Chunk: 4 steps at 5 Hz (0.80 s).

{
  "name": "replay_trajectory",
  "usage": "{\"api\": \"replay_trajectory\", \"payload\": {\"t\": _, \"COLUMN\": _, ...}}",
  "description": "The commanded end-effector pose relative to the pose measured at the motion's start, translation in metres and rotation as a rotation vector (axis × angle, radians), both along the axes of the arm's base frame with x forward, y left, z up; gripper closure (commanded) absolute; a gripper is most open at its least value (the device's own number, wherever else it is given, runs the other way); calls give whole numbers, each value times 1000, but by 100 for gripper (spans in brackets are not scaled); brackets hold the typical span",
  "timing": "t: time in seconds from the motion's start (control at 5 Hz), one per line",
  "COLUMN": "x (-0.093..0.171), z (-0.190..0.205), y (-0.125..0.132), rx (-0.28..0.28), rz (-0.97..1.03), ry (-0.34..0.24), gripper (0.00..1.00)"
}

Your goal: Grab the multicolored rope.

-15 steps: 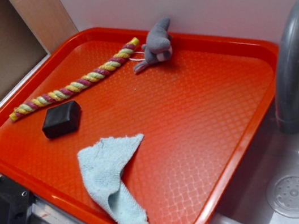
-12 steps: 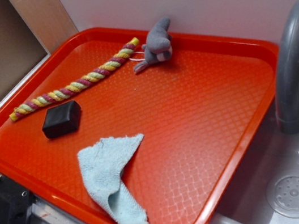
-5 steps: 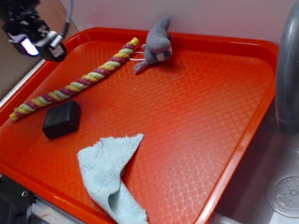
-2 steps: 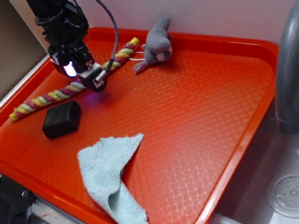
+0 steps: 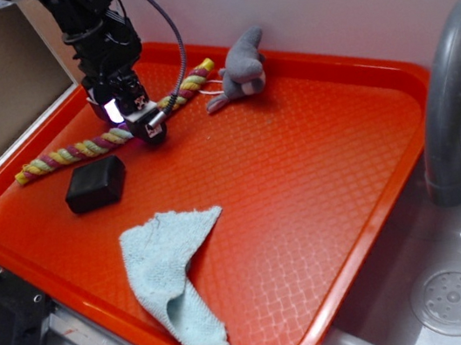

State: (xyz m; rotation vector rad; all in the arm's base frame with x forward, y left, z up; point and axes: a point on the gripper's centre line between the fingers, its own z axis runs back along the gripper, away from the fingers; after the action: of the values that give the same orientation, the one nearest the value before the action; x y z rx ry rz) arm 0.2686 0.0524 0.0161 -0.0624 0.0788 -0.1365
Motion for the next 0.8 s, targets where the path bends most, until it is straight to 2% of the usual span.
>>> {"api": "replay_trajectory", "payload": {"t": 0.0, "x": -2, "z": -1, "y": 0, "rx": -42, "rz": -42, "ry": -5, "gripper": 100}}
{"api": "replay_trajectory", "payload": {"t": 0.2, "x": -3, "z": -1, "y": -1, "rx": -30, "rz": -46, "ry": 2, "gripper": 100}}
{"api": "replay_trajectory", "payload": {"t": 0.6, "x": -9, "z": 11, "y": -9, "rx": 87, "rz": -63, "ry": -34, "gripper": 100}}
